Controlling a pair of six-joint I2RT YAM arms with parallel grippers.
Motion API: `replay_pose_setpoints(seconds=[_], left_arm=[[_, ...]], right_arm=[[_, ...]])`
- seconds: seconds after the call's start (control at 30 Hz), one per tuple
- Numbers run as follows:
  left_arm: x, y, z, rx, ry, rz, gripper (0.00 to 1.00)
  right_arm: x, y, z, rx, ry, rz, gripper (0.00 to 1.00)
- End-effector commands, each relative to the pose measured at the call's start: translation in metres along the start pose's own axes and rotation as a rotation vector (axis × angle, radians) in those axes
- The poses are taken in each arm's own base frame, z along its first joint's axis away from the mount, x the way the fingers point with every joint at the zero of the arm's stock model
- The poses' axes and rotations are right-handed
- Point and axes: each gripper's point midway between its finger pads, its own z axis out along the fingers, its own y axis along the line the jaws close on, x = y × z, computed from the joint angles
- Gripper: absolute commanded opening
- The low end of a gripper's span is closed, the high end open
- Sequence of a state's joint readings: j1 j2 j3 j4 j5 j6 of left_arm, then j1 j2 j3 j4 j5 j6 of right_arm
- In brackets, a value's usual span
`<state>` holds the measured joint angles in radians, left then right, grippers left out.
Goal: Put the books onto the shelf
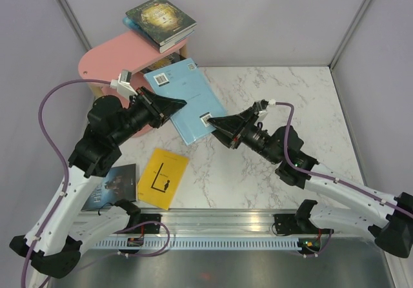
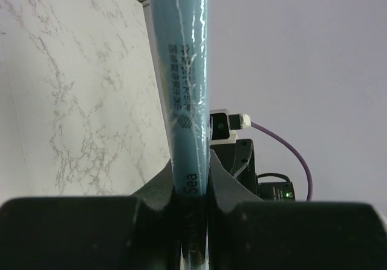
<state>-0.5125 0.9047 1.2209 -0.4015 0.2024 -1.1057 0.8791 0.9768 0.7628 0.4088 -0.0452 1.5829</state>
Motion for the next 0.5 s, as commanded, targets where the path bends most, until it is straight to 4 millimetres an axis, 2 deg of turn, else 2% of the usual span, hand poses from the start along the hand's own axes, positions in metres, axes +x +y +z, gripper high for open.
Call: replay_pose_setpoints(seconds=[0.0,0.07,0.1,0.17,0.2,0.3,0.47], left_arm=[[-0.018,0.015,-0.003,-0.088,-0.1,0.016,0.02],[-0.023,0.021,-0.006,-0.124,-0.131,0.013,0.02],[-0.023,0.025,-0.009,-0.147,-0.135,0.011,0.02],[-0.029,0.032,-0.012,-0.186,-0.171,0.007,0.02],[-0.029,0.039,-0.014,-0.215,-0.178,0.002,0.02],[-0.033,0.047,-0.02,-0.261,-0.207,0.011,0.02],[-0.034,0.045,-0.023,-0.257,-0.209,0.032,0.02]], right_arm=[[0.019,0.084,0.0,-0.266,0.013,0.067,0.46],[0.023,0.083,0.006,-0.267,0.01,0.09,0.43],[0.025,0.091,0.006,-0.287,0.005,0.102,0.42],[0.027,0.091,0.013,-0.279,0.002,0.106,0.4],[0.029,0.1,0.015,-0.291,0.004,0.11,0.39],[0.031,0.106,0.022,-0.286,0.001,0.102,0.33],[0.029,0.098,0.029,-0.264,-0.014,0.11,0.28]])
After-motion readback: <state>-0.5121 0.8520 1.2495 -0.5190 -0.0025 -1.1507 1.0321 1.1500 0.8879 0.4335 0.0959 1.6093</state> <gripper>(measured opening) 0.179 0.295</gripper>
